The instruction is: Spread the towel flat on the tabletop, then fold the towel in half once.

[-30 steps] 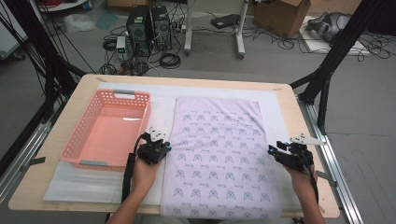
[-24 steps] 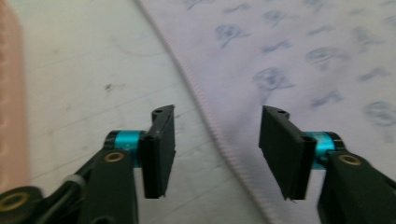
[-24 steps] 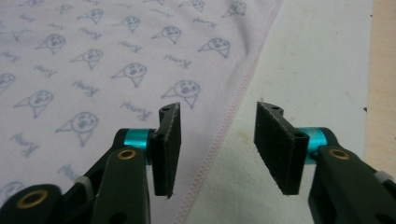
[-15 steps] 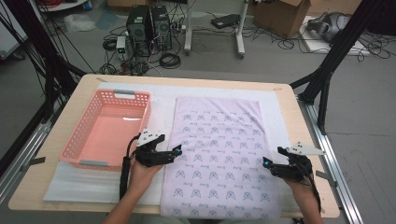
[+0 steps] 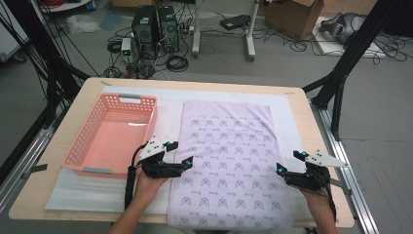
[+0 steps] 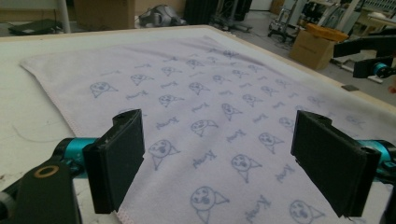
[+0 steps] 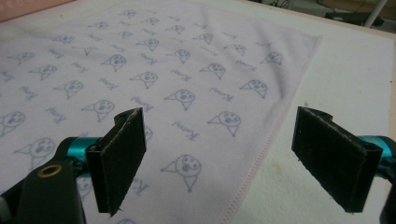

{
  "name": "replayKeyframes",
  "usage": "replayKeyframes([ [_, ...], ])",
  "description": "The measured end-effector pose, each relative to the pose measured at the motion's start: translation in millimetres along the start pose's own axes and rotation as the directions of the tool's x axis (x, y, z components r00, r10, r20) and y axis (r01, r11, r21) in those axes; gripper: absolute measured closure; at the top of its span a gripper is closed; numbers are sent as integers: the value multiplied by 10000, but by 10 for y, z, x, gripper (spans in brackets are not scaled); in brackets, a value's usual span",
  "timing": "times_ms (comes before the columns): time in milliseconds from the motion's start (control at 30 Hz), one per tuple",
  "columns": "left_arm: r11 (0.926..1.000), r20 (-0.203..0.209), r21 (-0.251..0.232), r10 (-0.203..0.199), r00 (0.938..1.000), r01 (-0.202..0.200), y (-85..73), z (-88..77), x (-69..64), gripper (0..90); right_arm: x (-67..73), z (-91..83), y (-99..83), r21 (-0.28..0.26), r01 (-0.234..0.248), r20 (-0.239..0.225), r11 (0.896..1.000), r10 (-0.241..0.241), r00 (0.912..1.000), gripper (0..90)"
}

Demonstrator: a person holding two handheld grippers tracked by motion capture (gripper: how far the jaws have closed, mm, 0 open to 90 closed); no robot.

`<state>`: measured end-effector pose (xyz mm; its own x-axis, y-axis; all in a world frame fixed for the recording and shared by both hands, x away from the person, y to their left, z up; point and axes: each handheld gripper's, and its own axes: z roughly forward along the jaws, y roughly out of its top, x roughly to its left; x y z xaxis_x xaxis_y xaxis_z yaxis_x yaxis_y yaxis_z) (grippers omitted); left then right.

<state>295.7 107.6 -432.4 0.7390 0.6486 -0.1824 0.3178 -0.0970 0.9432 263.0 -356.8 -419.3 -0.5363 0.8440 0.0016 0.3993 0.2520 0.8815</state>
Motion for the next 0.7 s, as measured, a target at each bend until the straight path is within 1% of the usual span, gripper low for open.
replayKeyframes([
  [67,9990,2,453,-12,10000,12,5,16,5,178,1,26,3,76,-72,-7,9999,72,10000,166],
  [100,9987,-6,501,-68,10000,68,2,26,5,176,3,36,6,98,-156,-15,9998,156,9999,166],
  [133,9987,-9,493,-108,9999,108,1,31,6,172,0,44,10,111,-154,-16,9998,154,9999,166],
  [233,9992,54,389,-69,10000,67,3,30,9,171,-8,69,15,113,-194,-4,9997,194,9998,165],
  [300,9994,119,306,-185,9998,181,10,19,16,171,0,81,14,168,-213,-38,9996,214,9998,166],
  [367,9990,150,179,-403,9991,400,14,4,27,171,6,88,10,225,-177,-100,9996,179,9998,166],
  [433,9991,118,93,-411,9991,410,15,-15,44,171,1,99,7,293,-374,-262,9989,381,9989,165],
  [467,9992,57,39,-386,9992,385,14,-22,52,171,2,103,9,317,-545,-364,9980,557,9978,165],
  [567,9994,-17,-110,-338,9994,338,5,-39,75,173,9,112,18,338,-496,-408,9982,510,9979,165],
  [600,9995,-84,-103,-311,9995,310,2,-40,81,173,15,110,20,360,-525,-416,9980,540,9977,165],
  [633,9996,-139,-76,-283,9995,282,-3,-38,88,173,12,113,20,350,-453,-449,9984,469,9979,165],
  [700,9992,-163,-16,-388,9991,388,-21,-36,88,173,-10,129,16,459,-409,-472,9981,431,9980,166],
])
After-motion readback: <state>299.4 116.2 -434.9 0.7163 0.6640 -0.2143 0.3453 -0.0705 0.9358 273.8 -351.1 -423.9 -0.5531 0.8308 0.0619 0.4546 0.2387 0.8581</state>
